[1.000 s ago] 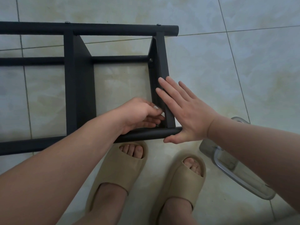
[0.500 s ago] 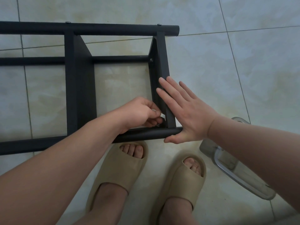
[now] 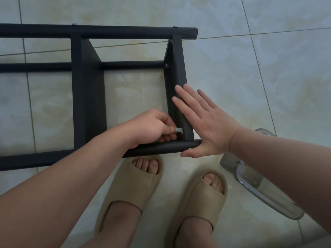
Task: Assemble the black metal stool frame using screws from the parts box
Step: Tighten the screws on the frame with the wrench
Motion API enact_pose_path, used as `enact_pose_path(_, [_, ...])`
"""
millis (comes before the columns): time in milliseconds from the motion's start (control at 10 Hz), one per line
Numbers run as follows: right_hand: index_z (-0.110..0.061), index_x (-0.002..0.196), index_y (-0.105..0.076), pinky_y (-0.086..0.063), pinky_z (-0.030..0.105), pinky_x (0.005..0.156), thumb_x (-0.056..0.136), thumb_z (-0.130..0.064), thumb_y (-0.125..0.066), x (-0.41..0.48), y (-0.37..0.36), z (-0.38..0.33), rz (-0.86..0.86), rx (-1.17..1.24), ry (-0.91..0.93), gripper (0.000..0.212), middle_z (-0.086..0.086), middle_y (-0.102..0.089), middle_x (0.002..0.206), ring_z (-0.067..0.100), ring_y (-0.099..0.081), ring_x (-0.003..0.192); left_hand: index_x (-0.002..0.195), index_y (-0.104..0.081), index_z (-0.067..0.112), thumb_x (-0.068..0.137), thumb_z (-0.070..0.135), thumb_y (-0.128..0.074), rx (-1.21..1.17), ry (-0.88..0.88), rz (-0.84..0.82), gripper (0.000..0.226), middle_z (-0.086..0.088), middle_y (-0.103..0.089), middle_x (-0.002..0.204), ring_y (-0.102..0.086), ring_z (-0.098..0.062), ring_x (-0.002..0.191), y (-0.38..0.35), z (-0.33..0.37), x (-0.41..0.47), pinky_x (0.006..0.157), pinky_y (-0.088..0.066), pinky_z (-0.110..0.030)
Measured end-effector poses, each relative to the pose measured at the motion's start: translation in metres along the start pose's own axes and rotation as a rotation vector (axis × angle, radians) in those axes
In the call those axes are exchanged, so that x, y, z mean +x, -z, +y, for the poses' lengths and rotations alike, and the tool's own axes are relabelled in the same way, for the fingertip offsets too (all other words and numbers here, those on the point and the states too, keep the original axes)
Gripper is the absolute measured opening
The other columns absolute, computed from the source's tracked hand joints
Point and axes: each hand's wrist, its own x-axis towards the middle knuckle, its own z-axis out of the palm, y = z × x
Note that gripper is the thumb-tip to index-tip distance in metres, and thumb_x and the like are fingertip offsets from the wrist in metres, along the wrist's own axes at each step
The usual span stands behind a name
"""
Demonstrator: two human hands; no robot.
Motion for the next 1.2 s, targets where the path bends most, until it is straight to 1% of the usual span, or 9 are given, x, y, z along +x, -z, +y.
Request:
enact_pose_path(100, [0.0, 0.159, -0.015, -0.015, 0.058, 0.123, 0.076, -0.09, -0.043, 0.0, 0.001, 0.0, -0.008, 0.002, -0.004, 0.126, 0.019, -0.002, 0.168, 0.034, 0.002, 0.156, 0.083, -0.067, 0.011, 0.098, 0.006, -0.059, 0.022, -0.004, -0.014, 0.018, -0.006, -0.073, 0.08, -0.064, -0.015, 0.073, -0.001, 0.0, 0.0, 0.075, -0.054, -0.03])
enact_pose_path(300, [0.0, 0.159, -0.014, -0.015, 0.058, 0.123, 0.076, -0.09, -0.042, 0.0, 0.002, -0.001, -0.019, 0.001, -0.008, 0.126, 0.019, -0.002, 0.168, 0.034, 0.002, 0.156, 0.081, -0.069, 0.017, 0.096, 0.011, -0.063, 0.143, -0.011, -0.022, 0.018, 0.006, -0.072, 0.072, -0.06, -0.006, 0.062, 0.0, -0.003, 0.002, 0.065, -0.046, -0.024])
enact_pose_path(500, [0.0, 0.16, -0.014, -0.014, 0.058, 0.123, 0.076, -0.09, -0.042, 0.001, 0.004, -0.002, -0.043, -0.004, -0.016, 0.126, 0.019, -0.001, 0.168, 0.034, 0.003, 0.156, 0.073, -0.069, 0.023, 0.091, 0.02, -0.069, 0.257, -0.013, -0.048, 0.019, 0.011, -0.06, 0.058, -0.051, -0.002, 0.051, 0.0, -0.004, 0.004, 0.061, -0.038, -0.026])
enact_pose_path(700, [-0.001, 0.16, -0.013, -0.014, 0.057, 0.124, 0.076, -0.09, -0.043, 0.001, 0.004, -0.002, -0.056, 0.0, -0.017, 0.126, 0.018, -0.001, 0.168, 0.033, 0.004, 0.156, 0.071, -0.069, 0.026, 0.092, 0.023, -0.068, 0.27, -0.023, -0.048, 0.022, 0.014, -0.062, 0.058, -0.053, -0.001, 0.054, -0.002, -0.005, 0.006, 0.063, -0.039, -0.028])
enact_pose_path(800, [-0.003, 0.16, -0.011, -0.012, 0.057, 0.124, 0.075, -0.091, -0.042, 0.0, 0.006, -0.003, -0.087, -0.012, -0.018, 0.126, 0.016, 0.001, 0.169, 0.031, 0.006, 0.156, 0.078, -0.07, 0.026, 0.095, 0.023, -0.066, 0.291, -0.035, 0.007, 0.017, 0.011, -0.073, 0.07, -0.065, -0.007, 0.069, 0.002, -0.005, 0.003, 0.076, -0.052, -0.033])
enact_pose_path(900, [-0.009, 0.162, -0.004, -0.005, 0.055, 0.126, 0.071, -0.095, -0.039, 0.0, 0.013, -0.005, -0.153, -0.017, -0.05, 0.13, 0.009, 0.01, 0.169, 0.024, 0.013, 0.156, 0.081, -0.068, 0.027, 0.097, 0.026, -0.063, 0.442, -0.008, 0.106, 0.016, 0.013, -0.074, 0.071, -0.069, -0.009, 0.075, 0.015, -0.005, -0.005, 0.076, -0.054, -0.033])
enact_pose_path(1000, [-0.022, 0.161, 0.009, 0.01, 0.048, 0.125, 0.061, -0.103, -0.034, -0.001, 0.027, -0.007, -0.267, 0.013, -0.11, 0.136, -0.003, 0.029, 0.165, 0.014, 0.028, 0.151, 0.079, -0.065, 0.029, 0.098, 0.031, -0.062, 0.615, 0.033, 0.18, 0.019, 0.011, -0.071, 0.067, -0.063, -0.003, 0.071, 0.032, -0.002, -0.021, 0.059, -0.041, -0.023])
enact_pose_path(1100, [-0.03, 0.161, 0.01, 0.011, 0.043, 0.125, 0.06, -0.103, -0.032, -0.002, 0.044, -0.013, -0.313, 0.09, -0.224, 0.131, -0.008, 0.033, 0.163, 0.012, 0.028, 0.151, 0.08, -0.065, 0.023, 0.099, 0.031, -0.06, 0.708, 0.045, 0.251, 0.022, 0.008, -0.071, 0.075, -0.06, -0.005, 0.071, 0.049, 0.013, -0.039, 0.054, -0.035, -0.022])
enact_pose_path(1200, [-0.032, 0.162, -0.002, 0.0, 0.041, 0.126, 0.078, -0.085, -0.046, 0.005, 0.062, -0.011, -0.255, 0.195, -0.401, 0.109, -0.007, 0.009, 0.17, 0.013, 0.011, 0.155, 0.087, -0.063, 0.02, 0.102, 0.033, -0.053, 0.785, -0.057, 0.391, 0.022, 0.001, -0.066, 0.083, -0.06, -0.013, 0.073, 0.063, 0.038, -0.048, 0.058, -0.041, -0.028])
